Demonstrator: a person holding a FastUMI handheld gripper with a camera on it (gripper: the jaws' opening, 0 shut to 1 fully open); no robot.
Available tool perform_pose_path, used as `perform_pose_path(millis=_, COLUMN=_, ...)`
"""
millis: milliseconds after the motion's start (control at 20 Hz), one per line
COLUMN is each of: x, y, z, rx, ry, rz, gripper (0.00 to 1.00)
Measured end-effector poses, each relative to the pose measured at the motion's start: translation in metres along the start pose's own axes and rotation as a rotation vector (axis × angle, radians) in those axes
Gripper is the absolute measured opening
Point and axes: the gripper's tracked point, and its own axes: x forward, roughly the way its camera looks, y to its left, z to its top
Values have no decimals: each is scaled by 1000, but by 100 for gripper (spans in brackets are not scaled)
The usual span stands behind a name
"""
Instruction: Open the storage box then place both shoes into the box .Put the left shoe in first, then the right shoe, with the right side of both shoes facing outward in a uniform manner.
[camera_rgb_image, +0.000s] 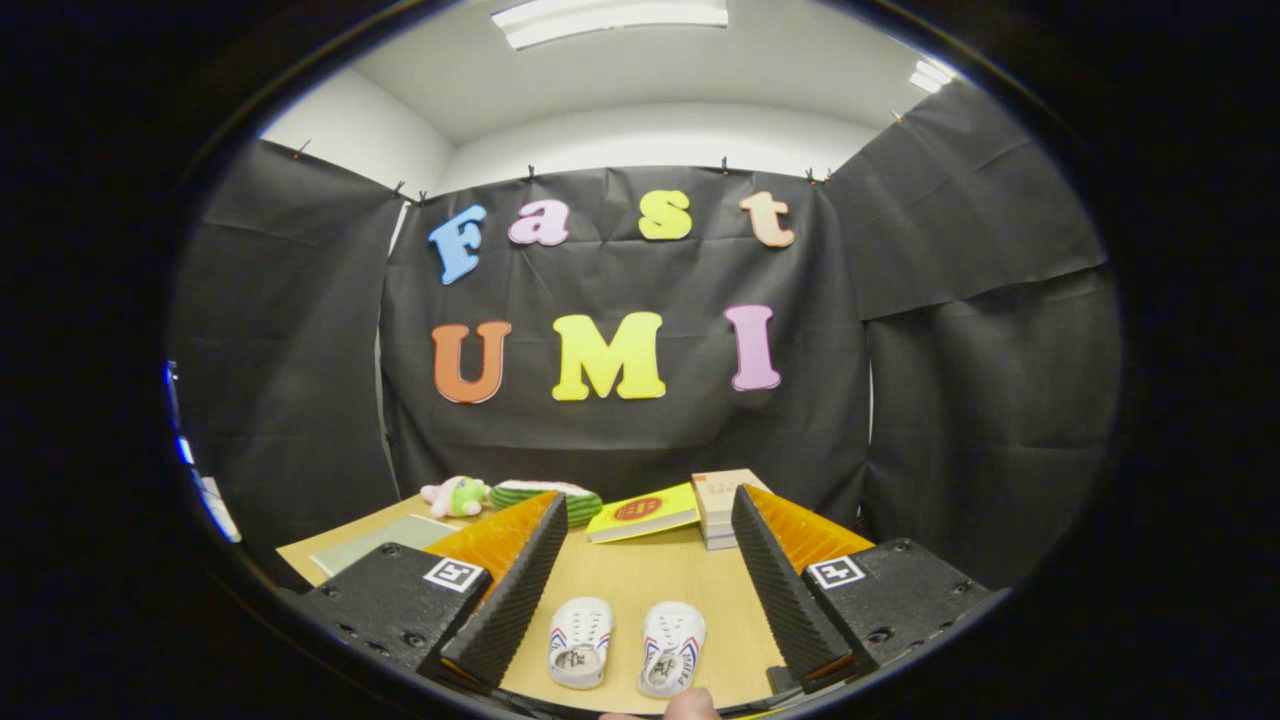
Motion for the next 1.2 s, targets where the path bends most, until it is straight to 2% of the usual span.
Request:
perform_pose_path(millis=300, x=8, y=10, z=-13, rx=14, ry=37, rz=65, gripper=100)
perform_pose_path(millis=500, x=17, y=27, z=-36, rx=65, ry=103, rz=150, gripper=100)
perform_pose_path(millis=950, x=25, y=85, z=-105, rx=195, ry=312, rz=410, gripper=100)
perform_pose_path(millis=1200, x=24, y=128, z=-148, rx=336, ry=455, rz=568, gripper=100)
